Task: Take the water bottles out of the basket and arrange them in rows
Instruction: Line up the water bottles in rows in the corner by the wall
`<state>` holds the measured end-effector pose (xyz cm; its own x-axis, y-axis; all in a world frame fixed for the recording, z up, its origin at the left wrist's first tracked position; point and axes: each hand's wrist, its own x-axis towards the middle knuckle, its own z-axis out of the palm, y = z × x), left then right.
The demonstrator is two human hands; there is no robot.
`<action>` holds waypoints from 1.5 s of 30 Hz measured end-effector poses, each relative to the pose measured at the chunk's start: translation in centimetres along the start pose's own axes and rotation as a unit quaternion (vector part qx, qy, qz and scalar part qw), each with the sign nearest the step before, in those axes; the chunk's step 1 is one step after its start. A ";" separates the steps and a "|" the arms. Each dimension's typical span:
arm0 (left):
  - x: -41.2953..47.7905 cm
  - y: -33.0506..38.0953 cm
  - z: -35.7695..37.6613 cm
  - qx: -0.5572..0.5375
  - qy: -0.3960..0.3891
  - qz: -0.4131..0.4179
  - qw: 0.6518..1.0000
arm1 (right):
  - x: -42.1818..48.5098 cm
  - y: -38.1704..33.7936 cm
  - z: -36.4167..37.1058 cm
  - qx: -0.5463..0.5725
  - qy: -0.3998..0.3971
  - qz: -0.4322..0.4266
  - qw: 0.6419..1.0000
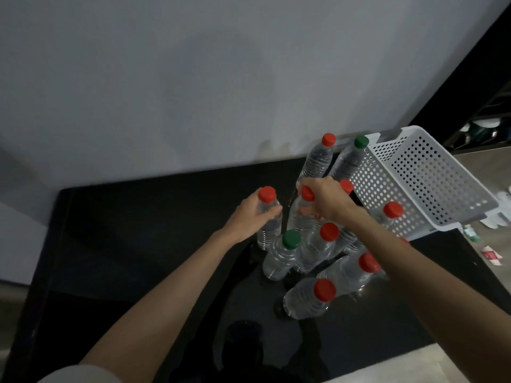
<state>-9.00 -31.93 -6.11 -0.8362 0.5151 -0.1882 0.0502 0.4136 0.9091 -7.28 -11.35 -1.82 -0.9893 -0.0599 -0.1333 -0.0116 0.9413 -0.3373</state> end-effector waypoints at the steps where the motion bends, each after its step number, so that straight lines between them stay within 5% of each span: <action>1: 0.1 -0.1 -0.6 -0.002 0.002 -0.003 1.000 | 0.2 -0.2 -0.1 0.004 0.003 0.005 1.000; 12: -1.4 -2.3 -11.7 -0.033 0.090 0.015 0.995 | 4.4 -8.2 -1.2 0.027 -0.013 -0.004 1.000; 28: -9.9 -12.5 -32.6 -0.024 0.280 -0.049 0.958 | 13.6 -28.9 5.2 0.122 -0.013 -0.152 0.981; 45: -5.8 -19.5 -41.8 -0.016 0.391 -0.074 0.917 | 25.0 -41.3 11.4 0.078 -0.008 -0.197 0.977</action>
<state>-27.94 -74.39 -7.19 -0.9694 -0.2456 0.0017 -0.1017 0.4079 0.9074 -29.88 -55.49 -1.84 -0.9100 -0.4141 0.0215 -0.3679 0.7821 -0.5029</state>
